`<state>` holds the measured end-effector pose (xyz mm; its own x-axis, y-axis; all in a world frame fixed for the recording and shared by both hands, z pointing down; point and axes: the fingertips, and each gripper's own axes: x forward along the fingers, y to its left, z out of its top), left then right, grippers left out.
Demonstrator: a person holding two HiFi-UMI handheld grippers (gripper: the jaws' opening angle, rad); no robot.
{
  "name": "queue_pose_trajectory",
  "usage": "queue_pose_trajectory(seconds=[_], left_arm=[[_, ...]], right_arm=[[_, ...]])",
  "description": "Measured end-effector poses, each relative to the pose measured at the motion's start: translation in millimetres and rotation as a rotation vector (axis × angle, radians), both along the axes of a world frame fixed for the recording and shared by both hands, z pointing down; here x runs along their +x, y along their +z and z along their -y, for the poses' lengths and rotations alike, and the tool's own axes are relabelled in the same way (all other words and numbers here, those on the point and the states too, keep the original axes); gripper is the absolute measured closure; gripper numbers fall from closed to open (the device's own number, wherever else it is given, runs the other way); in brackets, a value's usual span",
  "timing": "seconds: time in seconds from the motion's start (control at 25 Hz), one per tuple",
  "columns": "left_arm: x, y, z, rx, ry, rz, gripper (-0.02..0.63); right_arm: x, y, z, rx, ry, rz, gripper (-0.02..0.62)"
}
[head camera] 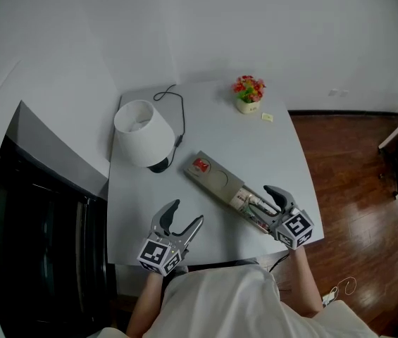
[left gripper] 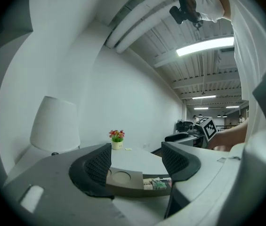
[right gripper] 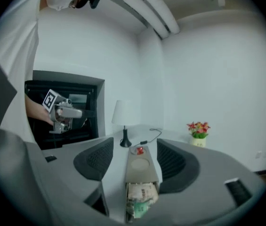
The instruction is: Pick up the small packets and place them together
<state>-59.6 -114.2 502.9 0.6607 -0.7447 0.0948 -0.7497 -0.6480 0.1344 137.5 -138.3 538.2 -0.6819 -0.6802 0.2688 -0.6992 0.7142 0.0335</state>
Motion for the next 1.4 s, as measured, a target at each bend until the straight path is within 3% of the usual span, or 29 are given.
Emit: queue_pose_trajectory(seconds=[0.16,0.32,0.48,0.68,1.0,1.28,1.4], left_arm=[[12.2,3.1,-2.2,-0.007,0.028,0.013,0.272],[18.5,5.5,-5.6,-0.009,0.04,0.029,0.272],[18.3,8.0,-10.5,-0.013,0.032,0.032,0.272],[11.7,7.3,-15.7,-0.016,0.0,0.031,0.272],[-3.0,7.6,-20.4,-0.021,-0.062,0.022,0.272],[-11.1,10.7,-21.0,-0.028,-0.089,0.013,0.272],[-12.2,11.7,-20.7,-0.034,-0.093,0.002,0.273]], right_arm=[[15.3,68.2,-10.9,-0.185,-0.137,-0.24,0.314],[30.6,127.4,-8.3,-0.313,-0.201,-0.42,0.316],[32.4,173.5,-5.9,-0.47,-0.233,-0.504,0.316],[29.7,211.8,-0.9,-0.59,-0.226,-0.538,0.316],[37.8,246.9,4.4,-0.657,-0.173,-0.663,0.345],[37.7,245.3,2.9,-0.632,-0.142,-0.702,0.426],[36.5,238.3,2.7,-0.604,-0.131,-0.689,0.492]])
